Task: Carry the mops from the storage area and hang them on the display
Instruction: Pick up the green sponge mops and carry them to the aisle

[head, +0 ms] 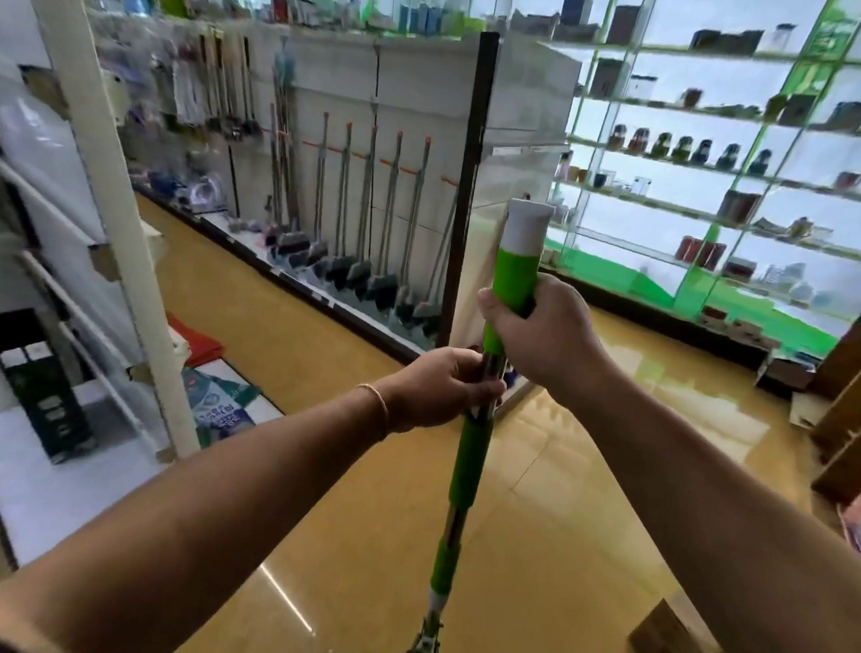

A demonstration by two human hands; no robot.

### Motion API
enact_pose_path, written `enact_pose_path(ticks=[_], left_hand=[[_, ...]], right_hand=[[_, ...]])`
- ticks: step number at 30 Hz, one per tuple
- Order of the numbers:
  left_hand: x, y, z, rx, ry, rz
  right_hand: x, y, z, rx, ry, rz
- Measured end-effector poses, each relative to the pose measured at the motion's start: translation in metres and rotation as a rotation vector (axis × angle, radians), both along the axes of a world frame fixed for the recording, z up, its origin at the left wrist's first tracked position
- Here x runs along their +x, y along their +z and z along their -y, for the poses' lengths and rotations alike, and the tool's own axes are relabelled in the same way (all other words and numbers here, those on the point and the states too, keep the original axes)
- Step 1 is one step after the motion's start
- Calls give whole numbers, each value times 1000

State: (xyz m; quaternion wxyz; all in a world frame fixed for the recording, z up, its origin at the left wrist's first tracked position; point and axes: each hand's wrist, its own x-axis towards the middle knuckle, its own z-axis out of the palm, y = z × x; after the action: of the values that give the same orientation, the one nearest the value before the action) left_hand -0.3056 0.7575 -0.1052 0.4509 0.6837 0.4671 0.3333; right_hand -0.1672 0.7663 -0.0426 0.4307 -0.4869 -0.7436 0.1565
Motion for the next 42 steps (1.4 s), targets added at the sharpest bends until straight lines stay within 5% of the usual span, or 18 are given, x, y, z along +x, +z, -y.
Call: enact_pose_path(ticks=[26,42], left_hand=[[-102,2,-347,-44,-77,-49],[-142,11,-586,-32,151,35]], right_hand=[[-106,-7,-332,-34,-143,39],[-138,16,-597,-61,142,-29]])
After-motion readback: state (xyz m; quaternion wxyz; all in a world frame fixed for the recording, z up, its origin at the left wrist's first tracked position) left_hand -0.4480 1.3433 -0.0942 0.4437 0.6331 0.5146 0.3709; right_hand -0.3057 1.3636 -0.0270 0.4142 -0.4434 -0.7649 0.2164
